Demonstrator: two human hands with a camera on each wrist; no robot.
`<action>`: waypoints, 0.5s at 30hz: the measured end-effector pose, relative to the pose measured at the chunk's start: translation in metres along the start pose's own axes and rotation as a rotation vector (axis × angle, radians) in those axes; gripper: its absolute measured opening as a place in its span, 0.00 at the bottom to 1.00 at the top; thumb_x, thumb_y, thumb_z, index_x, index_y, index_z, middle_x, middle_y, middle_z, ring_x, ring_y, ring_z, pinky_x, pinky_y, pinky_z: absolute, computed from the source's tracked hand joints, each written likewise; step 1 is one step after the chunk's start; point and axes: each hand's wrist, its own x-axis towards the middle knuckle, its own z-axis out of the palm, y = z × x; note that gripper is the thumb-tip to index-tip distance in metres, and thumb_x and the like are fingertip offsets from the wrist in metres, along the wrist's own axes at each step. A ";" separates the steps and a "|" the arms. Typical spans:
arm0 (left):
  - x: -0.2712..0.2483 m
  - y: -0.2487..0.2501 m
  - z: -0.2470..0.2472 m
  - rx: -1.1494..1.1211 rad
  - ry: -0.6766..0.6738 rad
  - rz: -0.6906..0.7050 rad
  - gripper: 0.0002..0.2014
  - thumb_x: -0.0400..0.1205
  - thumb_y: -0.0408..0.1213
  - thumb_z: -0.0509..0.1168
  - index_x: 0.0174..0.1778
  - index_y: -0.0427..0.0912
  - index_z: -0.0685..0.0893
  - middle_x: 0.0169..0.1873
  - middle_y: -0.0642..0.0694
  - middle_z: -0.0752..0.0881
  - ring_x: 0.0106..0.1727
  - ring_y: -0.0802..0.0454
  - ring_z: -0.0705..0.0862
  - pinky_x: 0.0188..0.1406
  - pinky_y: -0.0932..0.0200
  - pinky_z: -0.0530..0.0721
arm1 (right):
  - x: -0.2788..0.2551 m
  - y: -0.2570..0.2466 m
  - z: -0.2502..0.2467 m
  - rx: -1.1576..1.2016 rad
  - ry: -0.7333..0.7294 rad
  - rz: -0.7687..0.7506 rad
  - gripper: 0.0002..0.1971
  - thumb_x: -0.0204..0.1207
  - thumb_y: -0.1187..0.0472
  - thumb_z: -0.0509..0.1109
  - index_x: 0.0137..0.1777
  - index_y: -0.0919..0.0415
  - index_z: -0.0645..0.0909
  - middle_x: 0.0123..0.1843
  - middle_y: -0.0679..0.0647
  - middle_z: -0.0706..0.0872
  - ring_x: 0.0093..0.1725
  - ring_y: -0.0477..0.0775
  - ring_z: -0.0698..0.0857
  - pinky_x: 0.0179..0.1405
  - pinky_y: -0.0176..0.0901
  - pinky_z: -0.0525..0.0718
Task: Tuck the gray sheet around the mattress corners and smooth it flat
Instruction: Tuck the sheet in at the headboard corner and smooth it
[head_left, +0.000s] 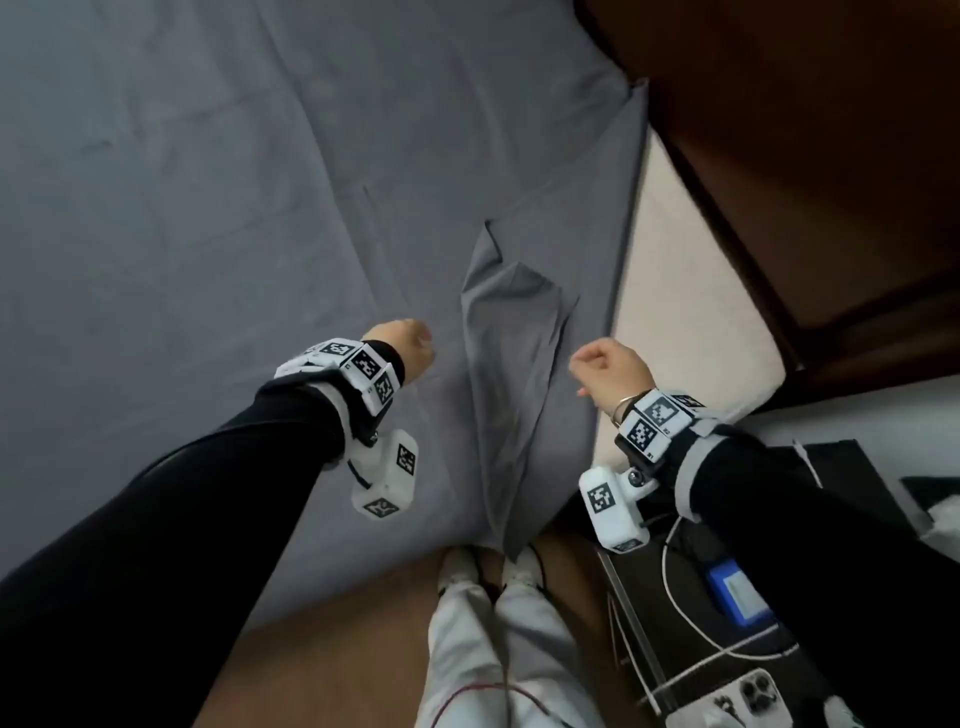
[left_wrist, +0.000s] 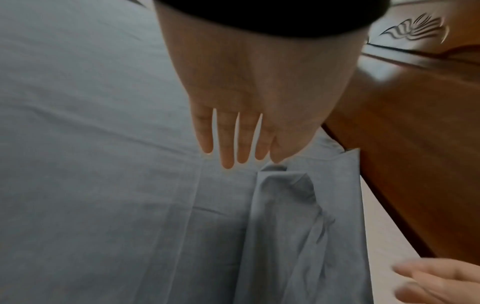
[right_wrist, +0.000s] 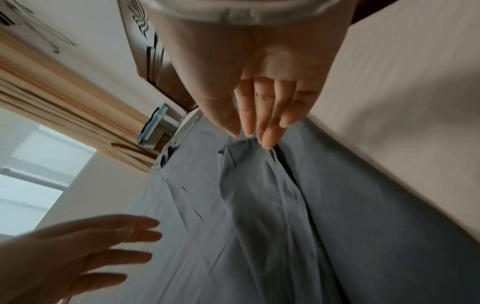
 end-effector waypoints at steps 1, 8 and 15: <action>0.006 0.001 0.010 -0.013 -0.031 -0.019 0.20 0.83 0.38 0.57 0.72 0.43 0.75 0.70 0.42 0.80 0.70 0.42 0.77 0.67 0.56 0.74 | 0.004 0.005 0.006 0.000 -0.024 0.012 0.02 0.74 0.63 0.68 0.43 0.54 0.80 0.44 0.53 0.84 0.33 0.57 0.86 0.32 0.42 0.83; 0.052 -0.003 0.068 -0.249 -0.093 -0.065 0.25 0.83 0.40 0.61 0.76 0.43 0.68 0.72 0.44 0.77 0.68 0.44 0.79 0.63 0.57 0.77 | 0.047 0.018 0.053 0.198 -0.067 0.151 0.32 0.75 0.69 0.70 0.76 0.61 0.61 0.59 0.54 0.69 0.30 0.52 0.83 0.22 0.37 0.84; 0.085 0.007 0.099 -0.563 -0.118 -0.107 0.29 0.80 0.36 0.65 0.77 0.43 0.64 0.68 0.41 0.81 0.64 0.36 0.83 0.63 0.44 0.81 | 0.071 0.014 0.060 0.554 -0.116 0.360 0.31 0.78 0.78 0.64 0.78 0.66 0.56 0.45 0.61 0.79 0.38 0.58 0.89 0.31 0.39 0.87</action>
